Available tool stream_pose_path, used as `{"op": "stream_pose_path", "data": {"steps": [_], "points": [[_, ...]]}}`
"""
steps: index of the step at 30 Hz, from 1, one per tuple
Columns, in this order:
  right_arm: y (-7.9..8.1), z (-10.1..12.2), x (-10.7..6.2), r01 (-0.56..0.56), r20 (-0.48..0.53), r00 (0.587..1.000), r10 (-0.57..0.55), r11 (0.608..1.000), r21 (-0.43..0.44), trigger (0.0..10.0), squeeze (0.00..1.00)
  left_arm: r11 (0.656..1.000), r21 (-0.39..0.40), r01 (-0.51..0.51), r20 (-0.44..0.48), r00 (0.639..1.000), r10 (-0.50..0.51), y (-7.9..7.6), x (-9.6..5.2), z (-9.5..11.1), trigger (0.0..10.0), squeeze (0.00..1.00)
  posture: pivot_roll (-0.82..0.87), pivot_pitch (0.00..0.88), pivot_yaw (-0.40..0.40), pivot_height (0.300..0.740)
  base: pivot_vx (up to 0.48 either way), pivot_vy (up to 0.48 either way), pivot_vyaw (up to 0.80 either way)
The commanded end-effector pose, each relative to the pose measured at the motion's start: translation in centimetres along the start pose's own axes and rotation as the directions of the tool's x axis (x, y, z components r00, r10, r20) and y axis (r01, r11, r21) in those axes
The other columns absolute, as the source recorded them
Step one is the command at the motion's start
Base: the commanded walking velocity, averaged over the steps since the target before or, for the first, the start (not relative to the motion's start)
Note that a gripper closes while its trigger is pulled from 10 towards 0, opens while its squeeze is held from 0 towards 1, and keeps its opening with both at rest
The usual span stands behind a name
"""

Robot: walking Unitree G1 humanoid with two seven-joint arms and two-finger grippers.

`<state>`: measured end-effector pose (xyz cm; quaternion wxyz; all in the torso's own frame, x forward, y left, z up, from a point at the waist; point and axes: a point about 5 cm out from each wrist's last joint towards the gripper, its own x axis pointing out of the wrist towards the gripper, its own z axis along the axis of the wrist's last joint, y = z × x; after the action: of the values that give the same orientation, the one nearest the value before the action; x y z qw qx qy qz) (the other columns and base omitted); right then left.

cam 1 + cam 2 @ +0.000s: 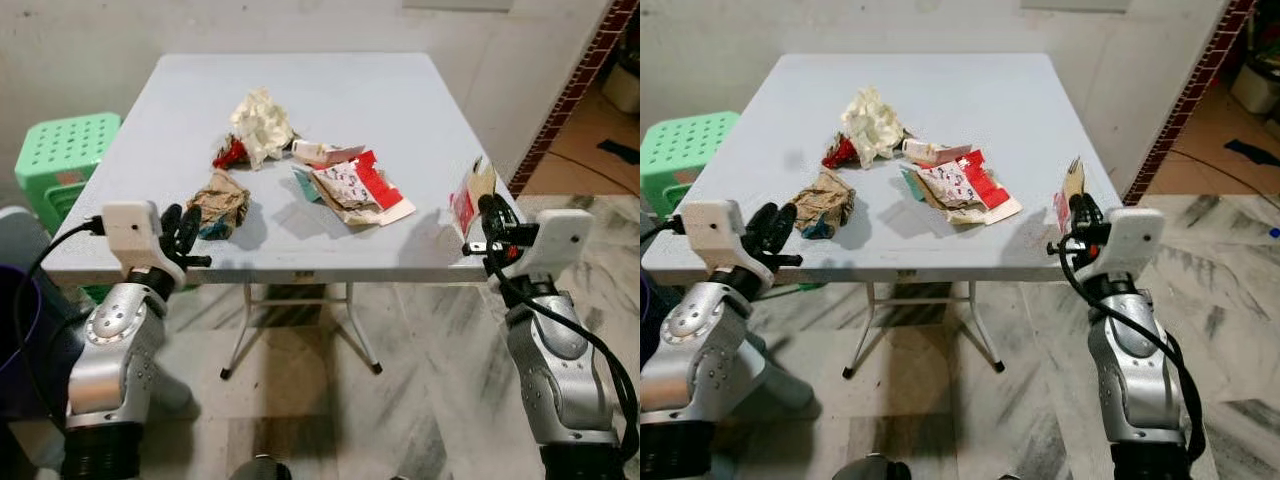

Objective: Picking trash to rubbish bin

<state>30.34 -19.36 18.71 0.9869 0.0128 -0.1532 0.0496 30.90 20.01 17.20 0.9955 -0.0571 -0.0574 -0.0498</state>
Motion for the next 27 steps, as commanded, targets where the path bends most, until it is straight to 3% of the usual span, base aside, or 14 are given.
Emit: {"op": "stream_pose_path", "data": {"steps": [1, 5, 7, 9, 16, 21, 27], "points": [[-1.4, 0.6, 0.2, 0.024, 0.016, 1.0, -0.024, 0.999, -0.023, 10.0, 0.0, 1.0, 0.01, -0.008, 0.01, 1.0, 0.008, 0.5, -0.4, 0.5, 10.0, 0.0, 0.14, 0.215, 0.036, 0.715, 0.0, 0.0, 0.0], [-2.2, 0.5, 0.1, 0.077, 0.014, 0.997, -0.076, 0.997, -0.033, 10.0, 0.0, 1.0, 0.012, -0.022, -0.029, 0.999, 0.022, 0.8, -0.1, -0.2, 10.0, 0.0, 0.14, 0.203, 0.037, 0.715, 0.0, 0.0, 0.0], [-1.7, 0.0, -0.1, 0.069, 0.0, 0.998, -0.069, 0.997, -0.038, 10.0, 0.0, 1.0, 0.028, 0.004, -0.023, 1.0, -0.003, 0.3, 0.3, -0.2, 10.0, 0.0, 0.13, 0.172, 0.043, 0.715, 0.0, 0.0, 0.0], [-0.8, -0.4, -0.5, 0.065, -0.008, 0.998, -0.065, 0.998, -0.026, 10.0, 0.0, 1.0, -0.016, 0.007, -0.015, 1.0, -0.007, 0.2, 0.7, -0.1, 10.0, 0.0, 0.12, 0.16, 0.048, 0.715, 0.0, 0.0, 0.0], [-0.8, -1.2, -0.8, 0.087, -0.018, 0.996, -0.087, 0.996, -0.01, 10.0, 0.0, 1.0, -0.007, 0.028, -0.041, 0.999, -0.028, -0.8, 1.7, -0.8, 10.0, 0.0, 0.09, 0.085, 0.059, 0.715, 0.0, 0.0, 0.0], [-1.1, -1.6, -1.3, 0.117, -0.021, 0.993, -0.117, 0.993, -0.017, 10.0, 0.0, 0.999, -0.035, 0.029, -0.084, 0.996, -0.032, -1.4, 1.4, -2.7, 10.0, 0.0, 0.07, 0.024, 0.072, 0.715, 0.0, 0.0, 0.0], [-1.2, -1.9, -1.7, 0.162, -0.023, 0.986, -0.163, 0.987, -0.016, 10.0, 0.0, 0.997, -0.073, 0.034, -0.109, 0.993, -0.042, -1.8, 1.4, -3.5, 10.0, 0.0, 0.05, 0.004, 0.083, 0.715, 0.0, 0.0, 0.0]]}}
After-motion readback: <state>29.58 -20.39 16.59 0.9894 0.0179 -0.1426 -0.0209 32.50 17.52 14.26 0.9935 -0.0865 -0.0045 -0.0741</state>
